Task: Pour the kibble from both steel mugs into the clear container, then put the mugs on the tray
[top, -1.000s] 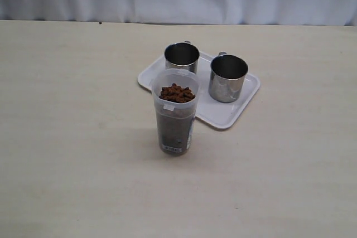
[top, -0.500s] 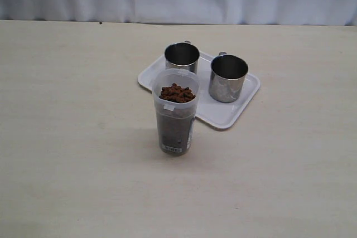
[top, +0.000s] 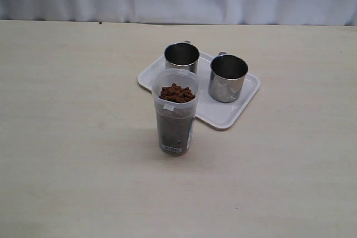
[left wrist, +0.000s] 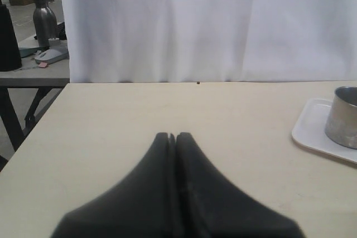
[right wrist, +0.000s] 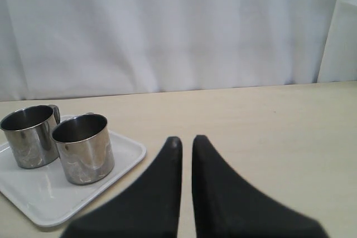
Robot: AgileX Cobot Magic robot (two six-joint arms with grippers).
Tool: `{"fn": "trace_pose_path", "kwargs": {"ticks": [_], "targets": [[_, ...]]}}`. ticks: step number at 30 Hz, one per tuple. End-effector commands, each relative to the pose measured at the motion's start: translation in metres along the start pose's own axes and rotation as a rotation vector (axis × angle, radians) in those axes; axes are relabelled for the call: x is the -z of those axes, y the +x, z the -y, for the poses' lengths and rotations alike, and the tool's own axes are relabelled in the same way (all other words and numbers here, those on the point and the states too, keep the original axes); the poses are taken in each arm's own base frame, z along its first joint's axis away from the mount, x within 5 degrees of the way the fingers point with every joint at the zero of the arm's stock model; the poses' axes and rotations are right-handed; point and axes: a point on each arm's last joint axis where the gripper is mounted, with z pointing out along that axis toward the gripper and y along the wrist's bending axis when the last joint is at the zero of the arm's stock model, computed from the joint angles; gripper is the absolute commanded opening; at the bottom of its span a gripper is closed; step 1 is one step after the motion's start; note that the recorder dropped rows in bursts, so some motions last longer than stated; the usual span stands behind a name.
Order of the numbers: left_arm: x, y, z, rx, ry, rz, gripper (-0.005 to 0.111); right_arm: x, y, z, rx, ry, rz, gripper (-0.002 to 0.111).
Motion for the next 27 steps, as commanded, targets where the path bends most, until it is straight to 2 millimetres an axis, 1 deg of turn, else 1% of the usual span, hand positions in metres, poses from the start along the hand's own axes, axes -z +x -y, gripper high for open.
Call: {"fn": "trace_pose_path", "kwargs": {"ticks": [1, 14, 18, 27], "targets": [[0.0000, -0.0004, 0.0004, -0.001, 0.007, 0.011, 0.000, 0.0000, 0.0013, -0.0001, -0.003, -0.002, -0.004, 0.005], [0.0000, -0.0004, 0.0004, -0.001, 0.007, 0.011, 0.000, 0.0000, 0.0013, -0.0001, -0.003, -0.002, -0.004, 0.005], [0.0001, -0.0003, -0.0017, 0.003, -0.030, 0.010, 0.000, 0.0000, 0.0013, -0.0001, -0.003, -0.002, -0.004, 0.005], [0.0001, -0.0003, -0.0017, 0.003, -0.030, 0.010, 0.000, 0.0000, 0.0013, -0.0001, -0.003, -0.002, -0.004, 0.005]]}}
